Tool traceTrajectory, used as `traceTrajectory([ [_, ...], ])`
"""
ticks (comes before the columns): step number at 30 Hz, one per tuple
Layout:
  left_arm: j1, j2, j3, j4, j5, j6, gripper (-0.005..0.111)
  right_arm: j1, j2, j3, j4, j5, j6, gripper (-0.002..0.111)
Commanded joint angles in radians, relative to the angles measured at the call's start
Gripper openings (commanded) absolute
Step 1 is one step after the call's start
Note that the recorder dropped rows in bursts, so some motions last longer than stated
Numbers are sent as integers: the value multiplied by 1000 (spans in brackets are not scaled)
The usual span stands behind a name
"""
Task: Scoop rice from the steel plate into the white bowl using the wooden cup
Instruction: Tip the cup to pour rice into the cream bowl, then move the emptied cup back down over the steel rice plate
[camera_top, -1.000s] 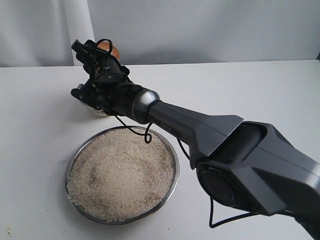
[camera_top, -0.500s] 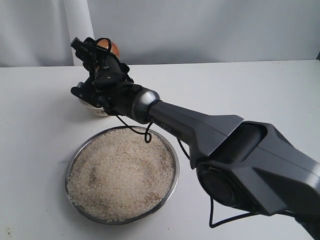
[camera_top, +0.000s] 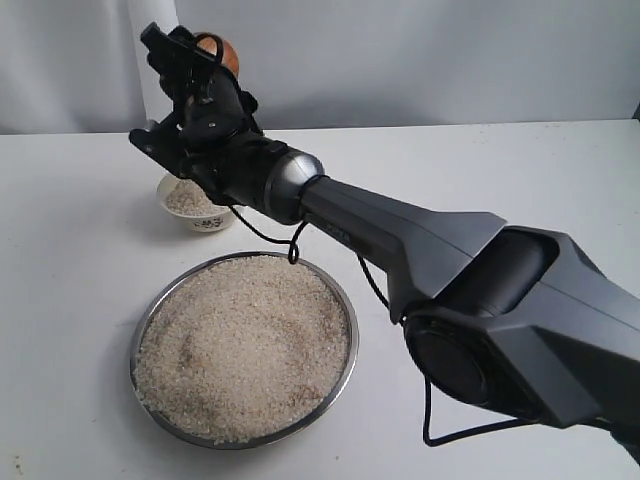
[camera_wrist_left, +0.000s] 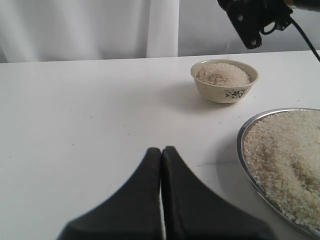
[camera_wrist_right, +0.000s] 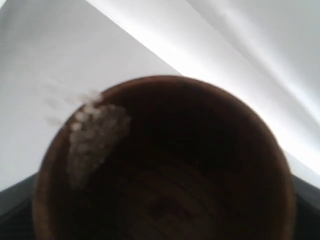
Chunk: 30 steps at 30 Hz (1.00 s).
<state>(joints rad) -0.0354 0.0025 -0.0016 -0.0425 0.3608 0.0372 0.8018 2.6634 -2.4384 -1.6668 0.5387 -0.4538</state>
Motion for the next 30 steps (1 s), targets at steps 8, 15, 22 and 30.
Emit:
traceTrajectory([
  [8,-6,-3,2,1,-14,-2,0,6,-114,-1,685,58,10,0],
  [15,-6,-3,2,1,-14,1,0,3,-336,-1,1454,555,-278,0],
  [22,-6,-3,2,1,-14,-2,0,37,-394,113,1512,682,-278,0],
  [30,-6,-3,2,1,-14,1,0,67,-432,419,1352,682,-264,0],
])
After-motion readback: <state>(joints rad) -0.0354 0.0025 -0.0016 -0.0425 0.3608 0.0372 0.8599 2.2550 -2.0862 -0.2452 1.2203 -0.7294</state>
